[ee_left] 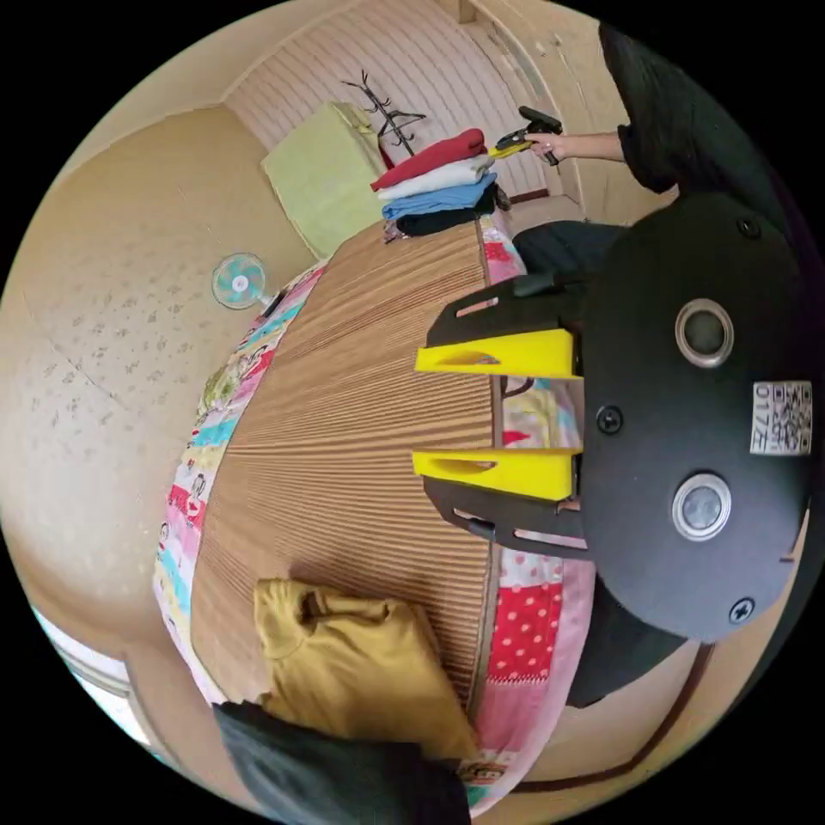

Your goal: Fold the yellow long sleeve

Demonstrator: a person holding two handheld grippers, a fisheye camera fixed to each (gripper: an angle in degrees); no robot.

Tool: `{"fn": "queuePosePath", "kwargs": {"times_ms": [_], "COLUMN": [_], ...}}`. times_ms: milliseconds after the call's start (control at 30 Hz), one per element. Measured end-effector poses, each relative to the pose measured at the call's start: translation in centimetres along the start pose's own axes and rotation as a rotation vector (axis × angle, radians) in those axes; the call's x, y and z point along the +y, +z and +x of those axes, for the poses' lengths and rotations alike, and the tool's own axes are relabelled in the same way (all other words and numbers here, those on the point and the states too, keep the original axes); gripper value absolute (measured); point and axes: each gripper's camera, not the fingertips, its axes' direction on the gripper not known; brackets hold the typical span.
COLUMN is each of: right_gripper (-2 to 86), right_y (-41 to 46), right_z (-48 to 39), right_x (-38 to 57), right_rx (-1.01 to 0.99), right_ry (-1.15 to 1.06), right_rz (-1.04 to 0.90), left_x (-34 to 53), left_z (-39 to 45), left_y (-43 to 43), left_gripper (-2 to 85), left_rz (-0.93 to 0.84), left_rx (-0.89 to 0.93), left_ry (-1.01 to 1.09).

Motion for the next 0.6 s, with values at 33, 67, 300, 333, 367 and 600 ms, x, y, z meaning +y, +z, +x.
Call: {"fn": "queuePosePath", "kwargs": {"times_ms": [33, 67, 300, 333, 367, 600], "right_gripper": [-0.4, -0.3, 1.6, 1.7, 1.9, 3.8], "right_y": [0.4, 1.2, 3.5, 3.5, 3.4, 7.6], "right_z": [-0.4, -1.3, -6.6, -7.0, -7.9, -13.0], "right_x": [0.4, 1.1, 3.8, 4.0, 4.2, 4.3], "right_rx": [-0.025, -0.082, -0.219, -0.220, -0.227, -0.201], "right_ry": [-0.009, -0.028, -0.151, -0.161, -0.192, -0.326], "right_rz": [-0.001, -0.004, -0.083, -0.089, -0.097, -0.203], "left_x": [-0.8, -2.3, -8.9, -8.8, -9.0, -6.1], "left_z": [-0.5, -1.7, -12.4, -12.1, -11.1, 2.8], "left_y": [-0.5, -1.2, 10.1, 10.2, 10.7, 14.5], "left_gripper": [13.4, 13.4, 10.0, 8.7, 6.8, 3.9], "left_rz": [0.041, 0.120, -0.074, -0.034, -0.024, -0.254], "left_rx": [-0.077, -0.230, -0.446, -0.424, -0.411, 0.228], "left_ry": [-0.004, -0.031, -0.347, -0.372, -0.411, -0.031]}}
